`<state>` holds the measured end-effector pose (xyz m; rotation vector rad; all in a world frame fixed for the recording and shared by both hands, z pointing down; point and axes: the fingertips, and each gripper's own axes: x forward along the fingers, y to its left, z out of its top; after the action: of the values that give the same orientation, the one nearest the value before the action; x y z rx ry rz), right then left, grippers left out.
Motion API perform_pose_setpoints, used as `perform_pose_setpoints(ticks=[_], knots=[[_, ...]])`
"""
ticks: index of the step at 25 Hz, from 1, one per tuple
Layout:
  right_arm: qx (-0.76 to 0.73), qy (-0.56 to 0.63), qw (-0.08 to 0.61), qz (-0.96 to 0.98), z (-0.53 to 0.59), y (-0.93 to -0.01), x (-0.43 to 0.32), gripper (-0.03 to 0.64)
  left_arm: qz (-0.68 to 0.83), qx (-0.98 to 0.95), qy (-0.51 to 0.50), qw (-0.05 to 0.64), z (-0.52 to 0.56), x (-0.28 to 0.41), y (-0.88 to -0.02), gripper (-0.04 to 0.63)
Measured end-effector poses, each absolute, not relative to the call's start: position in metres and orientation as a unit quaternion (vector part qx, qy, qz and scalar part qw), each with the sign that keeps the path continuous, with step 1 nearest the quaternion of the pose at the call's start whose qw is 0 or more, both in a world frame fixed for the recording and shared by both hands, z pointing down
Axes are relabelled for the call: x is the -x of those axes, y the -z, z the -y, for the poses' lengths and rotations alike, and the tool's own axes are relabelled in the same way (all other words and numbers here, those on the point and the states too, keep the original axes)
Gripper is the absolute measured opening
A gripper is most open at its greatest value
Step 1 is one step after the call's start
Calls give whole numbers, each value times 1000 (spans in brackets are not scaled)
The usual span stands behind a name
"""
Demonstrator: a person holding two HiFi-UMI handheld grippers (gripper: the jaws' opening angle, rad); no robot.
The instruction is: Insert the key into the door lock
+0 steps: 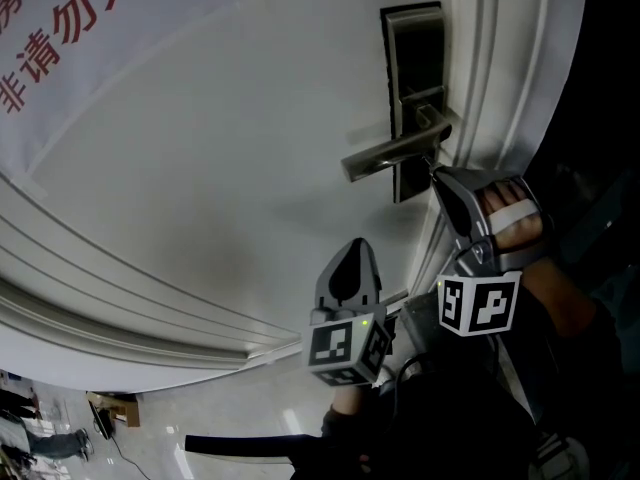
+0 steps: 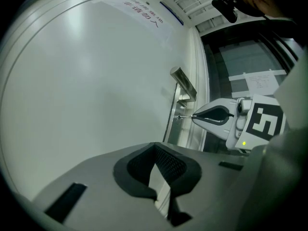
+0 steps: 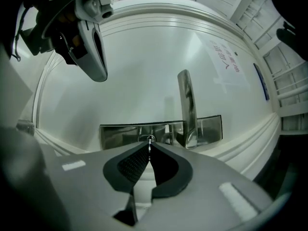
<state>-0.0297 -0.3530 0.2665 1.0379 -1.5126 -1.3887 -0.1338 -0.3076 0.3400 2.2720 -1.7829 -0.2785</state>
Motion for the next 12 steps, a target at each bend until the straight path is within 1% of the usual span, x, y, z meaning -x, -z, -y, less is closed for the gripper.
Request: perform_pose_setpoints(ticks=[12], knots=[[-408, 558, 412, 594, 360, -268, 33, 11, 611, -776, 94, 127, 310, 133, -346, 0]])
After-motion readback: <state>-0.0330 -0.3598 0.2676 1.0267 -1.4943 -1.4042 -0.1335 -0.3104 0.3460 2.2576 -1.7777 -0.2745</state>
